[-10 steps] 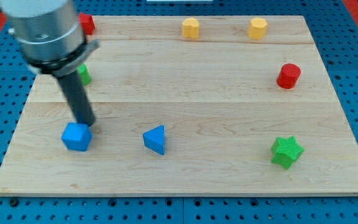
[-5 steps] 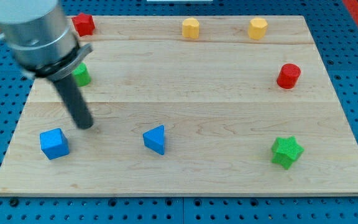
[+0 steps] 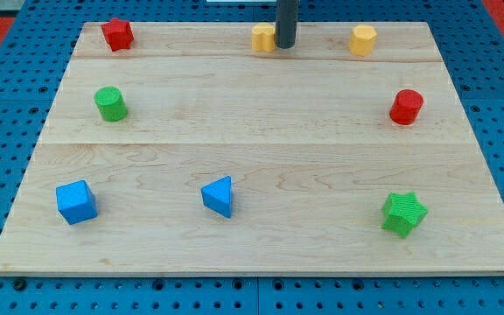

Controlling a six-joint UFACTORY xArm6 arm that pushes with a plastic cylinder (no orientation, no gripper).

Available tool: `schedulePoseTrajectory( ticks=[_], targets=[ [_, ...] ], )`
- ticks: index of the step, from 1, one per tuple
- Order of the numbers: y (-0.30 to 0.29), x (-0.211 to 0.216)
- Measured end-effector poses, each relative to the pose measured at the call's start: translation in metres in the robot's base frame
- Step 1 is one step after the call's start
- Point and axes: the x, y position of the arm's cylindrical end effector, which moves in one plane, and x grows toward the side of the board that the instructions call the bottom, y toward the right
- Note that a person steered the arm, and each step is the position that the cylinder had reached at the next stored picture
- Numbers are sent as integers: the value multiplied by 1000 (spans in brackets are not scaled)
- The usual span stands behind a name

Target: Slide the blue triangle to the bottom center

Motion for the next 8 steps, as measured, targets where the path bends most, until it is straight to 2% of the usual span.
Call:
schedulePoseTrajectory(
  ticks=[2,3,4,5,6,7,8],
  targets=[
    [-10,-1],
    [12,12],
    [15,89],
    [-34,153],
    [-96,204],
    [-126,245],
    [-113,272]
  ],
)
